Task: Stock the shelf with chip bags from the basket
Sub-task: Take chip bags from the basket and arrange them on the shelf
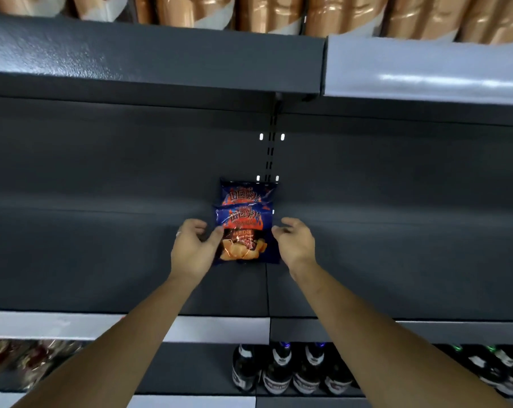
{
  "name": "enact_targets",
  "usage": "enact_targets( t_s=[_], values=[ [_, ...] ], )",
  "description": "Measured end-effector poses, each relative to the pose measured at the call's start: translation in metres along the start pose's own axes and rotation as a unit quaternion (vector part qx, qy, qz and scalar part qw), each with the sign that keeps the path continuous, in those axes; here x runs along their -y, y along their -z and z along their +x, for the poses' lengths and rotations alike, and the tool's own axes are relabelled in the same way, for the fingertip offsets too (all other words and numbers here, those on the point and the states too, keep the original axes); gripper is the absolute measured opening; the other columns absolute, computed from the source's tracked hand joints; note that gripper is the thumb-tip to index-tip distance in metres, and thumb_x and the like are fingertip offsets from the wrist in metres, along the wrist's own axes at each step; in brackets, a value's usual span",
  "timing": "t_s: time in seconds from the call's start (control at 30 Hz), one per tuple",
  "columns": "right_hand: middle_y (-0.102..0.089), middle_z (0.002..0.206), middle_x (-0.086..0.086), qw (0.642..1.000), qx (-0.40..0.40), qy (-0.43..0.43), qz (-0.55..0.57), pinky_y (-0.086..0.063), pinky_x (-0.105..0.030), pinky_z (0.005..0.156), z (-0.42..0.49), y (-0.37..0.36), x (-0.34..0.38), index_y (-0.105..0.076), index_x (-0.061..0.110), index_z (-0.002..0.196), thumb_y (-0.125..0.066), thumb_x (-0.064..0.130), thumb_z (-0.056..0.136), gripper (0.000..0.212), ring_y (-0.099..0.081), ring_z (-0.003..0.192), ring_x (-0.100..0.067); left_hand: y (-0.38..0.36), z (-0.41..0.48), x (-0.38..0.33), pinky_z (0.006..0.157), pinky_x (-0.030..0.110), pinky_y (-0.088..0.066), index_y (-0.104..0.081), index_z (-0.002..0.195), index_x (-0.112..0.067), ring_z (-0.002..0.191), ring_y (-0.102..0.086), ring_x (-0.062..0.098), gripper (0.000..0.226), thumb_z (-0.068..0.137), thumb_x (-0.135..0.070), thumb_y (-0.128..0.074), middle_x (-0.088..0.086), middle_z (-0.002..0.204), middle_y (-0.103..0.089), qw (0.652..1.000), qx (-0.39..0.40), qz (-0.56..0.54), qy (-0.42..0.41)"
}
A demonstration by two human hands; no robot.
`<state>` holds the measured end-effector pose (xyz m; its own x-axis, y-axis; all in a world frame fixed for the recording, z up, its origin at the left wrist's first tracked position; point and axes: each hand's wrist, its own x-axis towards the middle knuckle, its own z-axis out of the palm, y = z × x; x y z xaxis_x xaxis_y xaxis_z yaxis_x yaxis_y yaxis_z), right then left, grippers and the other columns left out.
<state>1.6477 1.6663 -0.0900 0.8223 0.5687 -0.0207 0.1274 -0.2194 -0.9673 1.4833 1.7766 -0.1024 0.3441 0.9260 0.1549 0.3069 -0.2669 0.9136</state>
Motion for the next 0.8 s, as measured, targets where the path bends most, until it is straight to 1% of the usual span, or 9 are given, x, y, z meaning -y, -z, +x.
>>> enact_targets(
  t_s=[0.07,0.13,0.17,0.27,0.33,0.4,0.53,0.67,0.8],
  values=[
    [-0.067,0.107,0.003,0.999,-0.02,-0.005,0.043,-0.053,-0.027,0.085,-0.004,0.01,0.005,-0.064,0.018,0.118,-0.063,0.018,0.099,0.02,-0.064,0.095,-0.015,0.003,-0.003,-0.011,0.083,0.031,-0.047,-0.059,0.102,-0.017,0.099,-0.062,0.019,0.018,0.092,-0.031,-0.067,-0.001,0.098,-0.063,1.0,-0.013,-0.006,-0.016],
    [-0.07,0.1,-0.002,0.996,-0.023,-0.005,0.081,-0.053,-0.026,0.068,-0.011,0.025,0.013,-0.065,0.019,0.101,-0.063,0.017,0.098,0.005,-0.066,0.08,-0.014,0.0,-0.01,-0.028,0.075,0.028,-0.045,-0.062,0.098,-0.016,0.09,-0.063,0.018,0.01,0.095,-0.025,-0.064,-0.002,0.091,-0.065,0.999,-0.006,-0.005,-0.037],
    [-0.07,0.094,-0.002,0.996,-0.019,-0.001,0.089,-0.049,-0.024,0.062,-0.015,0.033,0.016,-0.065,0.019,0.096,-0.062,0.016,0.098,0.005,-0.064,0.073,-0.012,-0.004,-0.014,-0.036,0.072,0.026,-0.046,-0.063,0.097,-0.016,0.086,-0.063,0.016,0.009,0.096,-0.025,-0.062,-0.002,0.089,-0.066,0.999,0.0,-0.008,-0.047],
    [-0.069,0.086,-0.003,0.995,-0.011,0.011,0.102,-0.047,-0.022,0.058,-0.026,0.063,0.022,-0.066,0.017,0.09,-0.06,0.013,0.099,0.011,-0.062,0.066,-0.011,-0.026,-0.03,-0.062,0.058,0.016,-0.045,-0.064,0.094,-0.013,0.07,-0.058,0.012,0.01,0.097,-0.022,-0.062,0.003,0.085,-0.067,0.997,0.02,-0.017,-0.074],
    [-0.068,0.08,-0.003,0.993,-0.013,0.018,0.112,-0.047,-0.023,0.055,-0.034,0.091,0.023,-0.066,0.014,0.089,-0.06,0.012,0.099,0.012,-0.06,0.064,-0.012,-0.049,-0.044,-0.079,0.049,0.019,-0.045,-0.065,0.089,-0.014,0.062,-0.054,0.017,0.009,0.096,-0.019,-0.061,0.006,0.079,-0.065,0.995,0.047,-0.039,-0.074],
    [-0.067,0.076,-0.003,0.992,-0.026,0.019,0.118,-0.047,-0.025,0.054,-0.04,0.121,0.022,-0.066,0.013,0.089,-0.06,0.013,0.099,0.012,-0.06,0.063,-0.013,-0.074,-0.057,-0.094,0.056,0.029,-0.045,-0.063,0.084,-0.019,0.061,-0.055,0.019,0.011,0.095,-0.02,-0.063,0.002,0.074,-0.064,0.993,0.067,-0.046,-0.088],
    [-0.066,0.072,-0.003,0.987,-0.071,0.016,0.143,-0.047,-0.029,0.056,-0.054,0.198,0.012,-0.065,0.013,0.086,-0.06,0.013,0.099,0.014,-0.061,0.064,-0.016,-0.131,-0.097,-0.13,0.067,0.029,-0.047,-0.063,0.085,-0.023,0.069,-0.061,0.016,0.009,0.094,-0.025,-0.064,-0.001,0.075,-0.067,0.985,0.108,-0.034,-0.128],
    [-0.065,0.07,-0.004,0.979,-0.132,0.007,0.155,-0.046,-0.028,0.054,-0.073,0.295,-0.01,-0.065,0.01,0.088,-0.059,0.011,0.099,0.013,-0.059,0.061,-0.017,-0.204,-0.153,-0.169,0.063,0.033,-0.046,-0.061,0.082,-0.026,0.062,-0.056,0.015,0.012,0.094,-0.027,-0.063,0.0,0.072,-0.065,0.972,0.176,-0.055,-0.145],
    [-0.06,0.067,-0.006,0.966,-0.19,0.001,0.176,-0.043,-0.027,0.05,-0.1,0.393,-0.045,-0.061,0.012,0.082,-0.056,0.005,0.099,0.019,-0.053,0.055,-0.018,-0.276,-0.224,-0.205,0.063,0.037,-0.048,-0.06,0.08,-0.025,0.061,-0.056,0.018,0.014,0.094,-0.027,-0.063,0.006,0.074,-0.066,0.954,0.237,-0.06,-0.171]
  ],
)
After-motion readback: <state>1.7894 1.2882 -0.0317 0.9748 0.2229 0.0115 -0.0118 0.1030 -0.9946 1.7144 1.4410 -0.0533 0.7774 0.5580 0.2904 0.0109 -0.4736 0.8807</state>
